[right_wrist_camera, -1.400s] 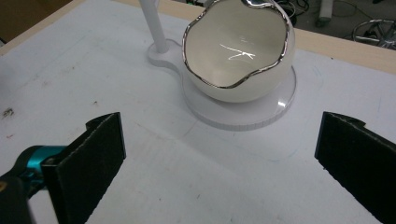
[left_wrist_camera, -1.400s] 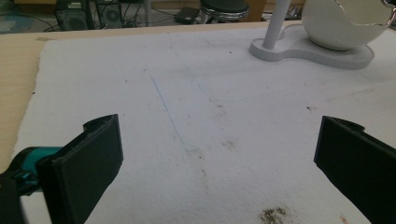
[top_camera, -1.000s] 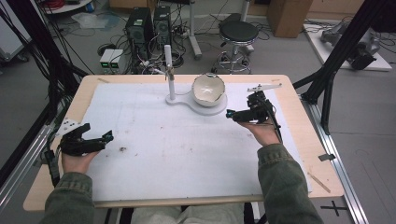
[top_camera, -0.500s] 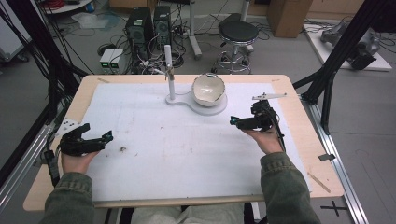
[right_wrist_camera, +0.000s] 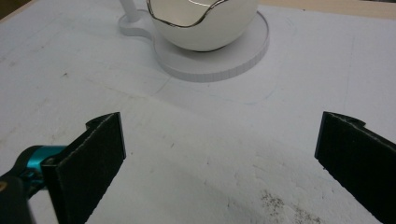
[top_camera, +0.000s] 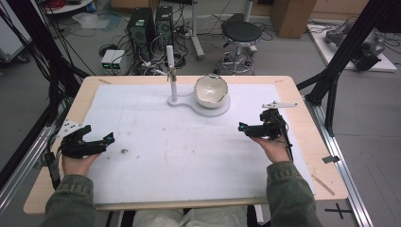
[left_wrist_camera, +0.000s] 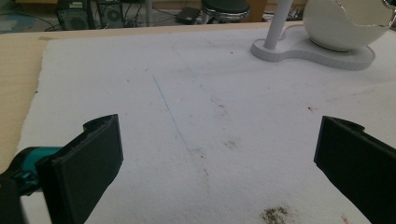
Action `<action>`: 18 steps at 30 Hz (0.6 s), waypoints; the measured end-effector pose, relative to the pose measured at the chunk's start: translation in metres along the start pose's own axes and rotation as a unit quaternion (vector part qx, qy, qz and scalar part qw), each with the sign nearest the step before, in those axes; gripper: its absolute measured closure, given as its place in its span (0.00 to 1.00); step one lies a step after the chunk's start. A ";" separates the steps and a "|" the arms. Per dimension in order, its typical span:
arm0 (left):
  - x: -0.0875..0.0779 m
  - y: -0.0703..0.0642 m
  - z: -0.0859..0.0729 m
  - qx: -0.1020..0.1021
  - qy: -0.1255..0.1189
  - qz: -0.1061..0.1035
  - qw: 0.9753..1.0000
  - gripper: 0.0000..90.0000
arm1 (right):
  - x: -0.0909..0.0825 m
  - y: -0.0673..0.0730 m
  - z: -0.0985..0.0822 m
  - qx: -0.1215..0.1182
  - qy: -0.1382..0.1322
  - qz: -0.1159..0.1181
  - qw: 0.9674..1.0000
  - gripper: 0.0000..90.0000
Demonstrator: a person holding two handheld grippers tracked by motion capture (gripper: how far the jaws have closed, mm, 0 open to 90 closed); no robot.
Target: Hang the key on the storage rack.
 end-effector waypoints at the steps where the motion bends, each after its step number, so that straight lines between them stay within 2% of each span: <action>1: 0.000 0.000 0.000 0.000 0.000 0.000 1.000 0.02 | -0.001 -0.001 -0.002 0.002 -0.002 -0.004 1.000 0.01; 13: -0.001 0.000 0.000 0.001 0.001 -0.001 1.000 0.02 | -0.009 -0.012 -0.024 0.011 -0.034 -0.037 0.999 0.01; 18: -0.001 0.000 -0.001 0.001 0.001 -0.001 1.000 0.02 | -0.015 -0.016 -0.029 0.017 -0.051 -0.043 0.998 0.01</action>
Point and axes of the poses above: each handheld gripper's, and its own axes: x roughly forward along the jaws, z roughly out of its top, y roughly to its left, the point moved 7 cm from there along x, roughly forward along the jaws, and after that the axes turned 14 degrees about z, right-handed, at the moved point
